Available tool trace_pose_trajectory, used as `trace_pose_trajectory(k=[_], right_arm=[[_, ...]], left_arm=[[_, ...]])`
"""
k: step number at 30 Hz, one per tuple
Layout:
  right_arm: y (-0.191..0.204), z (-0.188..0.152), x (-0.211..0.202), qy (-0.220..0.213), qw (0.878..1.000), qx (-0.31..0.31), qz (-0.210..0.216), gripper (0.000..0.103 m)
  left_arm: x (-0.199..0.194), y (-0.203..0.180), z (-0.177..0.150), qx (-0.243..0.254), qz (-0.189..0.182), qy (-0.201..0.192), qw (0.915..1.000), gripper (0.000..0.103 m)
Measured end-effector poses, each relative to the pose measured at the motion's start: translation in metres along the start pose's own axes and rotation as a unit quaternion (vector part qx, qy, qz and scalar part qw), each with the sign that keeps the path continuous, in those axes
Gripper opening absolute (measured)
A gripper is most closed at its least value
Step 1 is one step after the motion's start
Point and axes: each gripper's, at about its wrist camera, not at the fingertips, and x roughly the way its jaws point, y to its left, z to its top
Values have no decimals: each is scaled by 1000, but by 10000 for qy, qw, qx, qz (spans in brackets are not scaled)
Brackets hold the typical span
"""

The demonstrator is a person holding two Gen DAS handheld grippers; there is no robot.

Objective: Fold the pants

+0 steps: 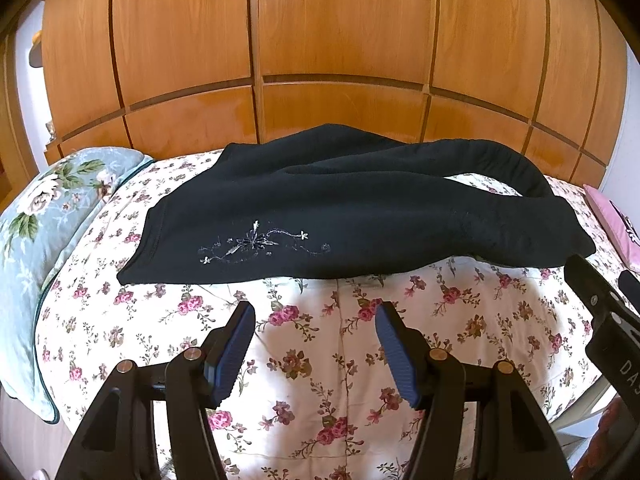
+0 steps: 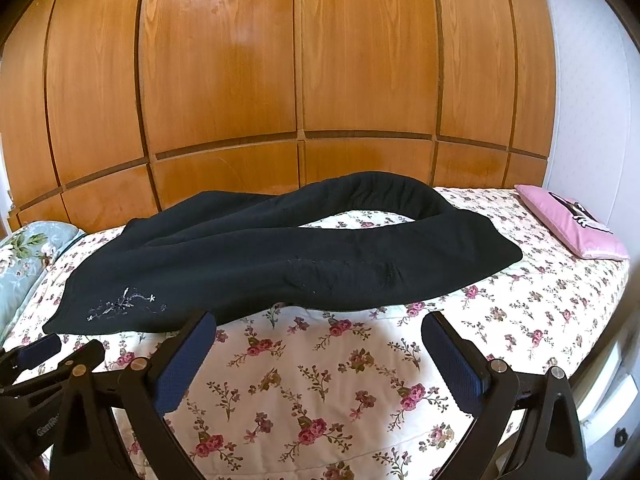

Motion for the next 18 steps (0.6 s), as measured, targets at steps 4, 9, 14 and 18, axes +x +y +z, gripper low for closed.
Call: trace_pose_trajectory(k=[4,9,14,18], right_arm=[[0,0,1,6,10000,-15,0,103],[0,-1,3,28,10000,-21,-17,103],[0,-3,7,117,9999,-34,-29,103],[-2,-5,15,288,9995,-55,-66,103]], left_arm=[[2,0,-1,1,-3,23,10000,64],[3,0,-1,-13,-9,55,10000,64],[8,1,-2,-27,-31,109,9999,64],[14,2,-3,-60,-72,201,9998,64]])
